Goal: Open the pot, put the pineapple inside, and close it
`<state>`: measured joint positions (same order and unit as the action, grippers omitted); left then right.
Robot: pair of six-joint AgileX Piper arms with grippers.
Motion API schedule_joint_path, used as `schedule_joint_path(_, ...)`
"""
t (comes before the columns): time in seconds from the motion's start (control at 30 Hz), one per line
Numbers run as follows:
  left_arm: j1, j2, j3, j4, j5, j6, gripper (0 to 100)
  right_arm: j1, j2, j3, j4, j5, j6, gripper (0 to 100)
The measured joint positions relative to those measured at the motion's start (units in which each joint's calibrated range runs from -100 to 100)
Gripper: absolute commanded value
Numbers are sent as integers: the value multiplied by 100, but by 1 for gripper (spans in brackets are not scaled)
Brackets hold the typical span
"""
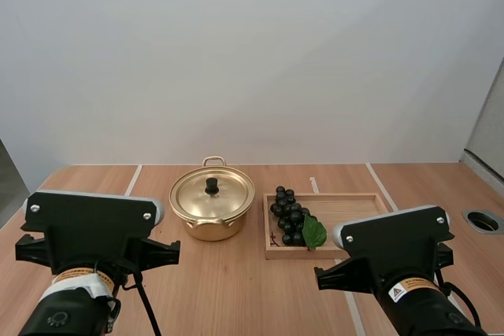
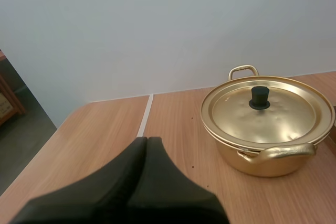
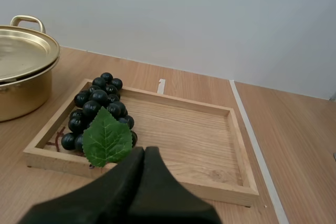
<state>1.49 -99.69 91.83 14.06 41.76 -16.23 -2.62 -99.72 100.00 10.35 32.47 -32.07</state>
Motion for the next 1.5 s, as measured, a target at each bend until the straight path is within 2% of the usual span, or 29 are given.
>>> schedule_joint_path(0.17,0,0,0,0,0,-21,0,0,0,0,-46,18,123,0)
schedule_joint_path(0.27,0,0,0,0,0,-21,0,0,0,0,146,34,554,0)
schedule_joint_path(0.4,25,0,0,0,0,-117,0,0,0,0,412,34,756,0)
schedule_joint_path(0.63,80,0,0,-219,-316,-276,0,0,0,0,463,34,779,0)
schedule_joint_path(1.27,80,0,0,-392,-316,-266,0,33,0,0,516,34,779,0)
schedule_joint_path(1.5,30,0,66,-392,-336,-266,0,33,0,0,516,34,779,0)
